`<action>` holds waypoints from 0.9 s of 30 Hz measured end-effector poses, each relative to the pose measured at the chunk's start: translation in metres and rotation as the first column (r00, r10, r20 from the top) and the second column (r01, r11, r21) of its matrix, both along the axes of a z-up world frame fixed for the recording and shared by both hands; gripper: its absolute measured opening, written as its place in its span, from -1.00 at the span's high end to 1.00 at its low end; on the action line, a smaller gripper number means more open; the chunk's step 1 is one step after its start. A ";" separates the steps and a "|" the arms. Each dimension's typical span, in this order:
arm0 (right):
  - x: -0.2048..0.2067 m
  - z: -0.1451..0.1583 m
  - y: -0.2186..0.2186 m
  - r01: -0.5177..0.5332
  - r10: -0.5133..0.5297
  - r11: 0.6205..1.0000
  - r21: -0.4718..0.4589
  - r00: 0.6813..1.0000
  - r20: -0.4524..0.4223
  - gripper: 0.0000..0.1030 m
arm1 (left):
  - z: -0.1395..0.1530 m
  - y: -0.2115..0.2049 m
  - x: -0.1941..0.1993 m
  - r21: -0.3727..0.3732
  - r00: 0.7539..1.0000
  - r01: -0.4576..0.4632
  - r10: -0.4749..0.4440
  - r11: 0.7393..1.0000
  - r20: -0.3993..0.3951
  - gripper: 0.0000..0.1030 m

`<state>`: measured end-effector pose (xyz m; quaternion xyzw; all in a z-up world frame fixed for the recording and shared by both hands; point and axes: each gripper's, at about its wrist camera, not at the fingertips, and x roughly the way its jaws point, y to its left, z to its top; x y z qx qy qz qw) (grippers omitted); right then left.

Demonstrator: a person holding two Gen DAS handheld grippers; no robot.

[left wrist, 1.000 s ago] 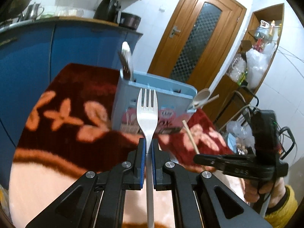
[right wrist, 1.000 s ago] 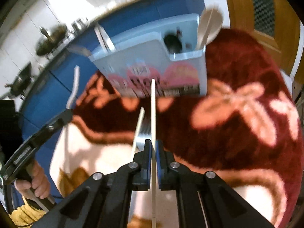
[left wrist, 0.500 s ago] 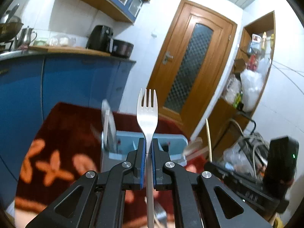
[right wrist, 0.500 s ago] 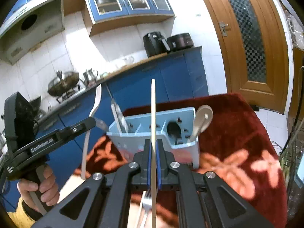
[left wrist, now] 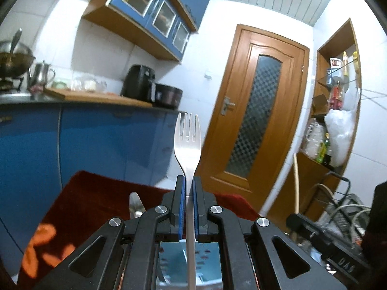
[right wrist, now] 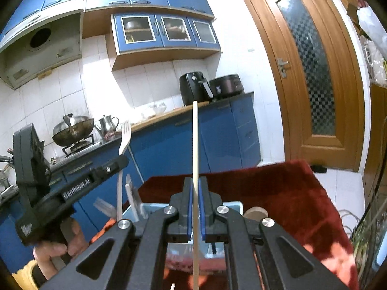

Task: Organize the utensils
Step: 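Carry the fork with the left tool while the right tool carries the chopstick to the box, then open the left tool over the box while the right tool drops its chopstick in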

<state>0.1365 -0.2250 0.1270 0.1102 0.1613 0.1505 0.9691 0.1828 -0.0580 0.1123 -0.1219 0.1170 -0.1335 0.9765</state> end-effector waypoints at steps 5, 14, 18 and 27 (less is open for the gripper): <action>0.015 -0.002 0.003 0.014 -0.014 1.000 -0.007 0.998 0.061 0.88 | -0.012 -0.004 0.007 0.040 0.998 -0.047 0.046 0.998 0.036 0.89; 0.034 -0.017 0.018 0.054 -0.042 0.994 -0.097 0.991 0.125 0.88 | -0.028 -0.019 0.002 0.131 0.981 -0.132 0.111 0.982 0.159 0.89; 0.040 -0.024 0.016 0.072 -0.056 0.991 -0.116 0.989 0.135 0.88 | -0.029 -0.019 0.000 0.134 0.973 -0.159 0.132 0.978 0.190 0.89; 0.036 -0.031 0.012 0.041 -0.030 0.994 -0.105 0.994 0.106 0.81 | -0.030 -0.019 -0.007 0.139 0.976 -0.136 0.108 0.981 0.191 0.88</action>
